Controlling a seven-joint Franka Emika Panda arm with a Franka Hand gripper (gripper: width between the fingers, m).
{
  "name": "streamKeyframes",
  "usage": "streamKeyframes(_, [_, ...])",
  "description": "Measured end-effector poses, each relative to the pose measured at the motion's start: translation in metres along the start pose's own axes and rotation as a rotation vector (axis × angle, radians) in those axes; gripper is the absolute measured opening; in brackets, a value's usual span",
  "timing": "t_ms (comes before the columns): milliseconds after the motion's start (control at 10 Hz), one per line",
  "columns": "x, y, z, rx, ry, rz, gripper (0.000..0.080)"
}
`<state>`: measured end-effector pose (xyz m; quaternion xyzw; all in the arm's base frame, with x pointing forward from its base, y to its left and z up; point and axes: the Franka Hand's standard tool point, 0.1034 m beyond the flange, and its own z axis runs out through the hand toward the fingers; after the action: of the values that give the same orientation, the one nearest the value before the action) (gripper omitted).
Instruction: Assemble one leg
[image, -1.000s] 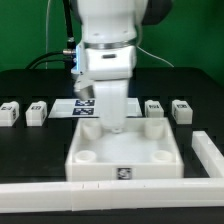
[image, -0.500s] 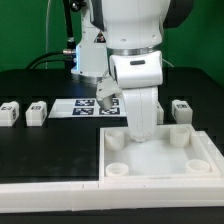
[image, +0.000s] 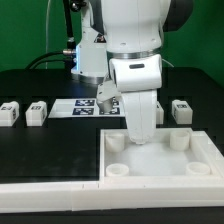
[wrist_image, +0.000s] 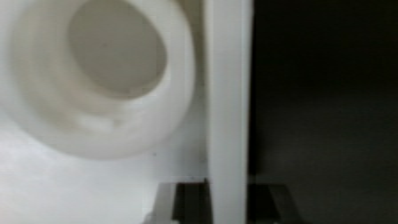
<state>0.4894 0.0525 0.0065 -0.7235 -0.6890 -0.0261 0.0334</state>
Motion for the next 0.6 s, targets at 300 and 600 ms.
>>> streamKeyframes(300, [-0.0005,0.0,0.0,0.0,0.0,0.001,0.0346])
streamKeyframes(600, [-0.0008,0.0,0.0001,0.0,0.0,0.002,0.0642])
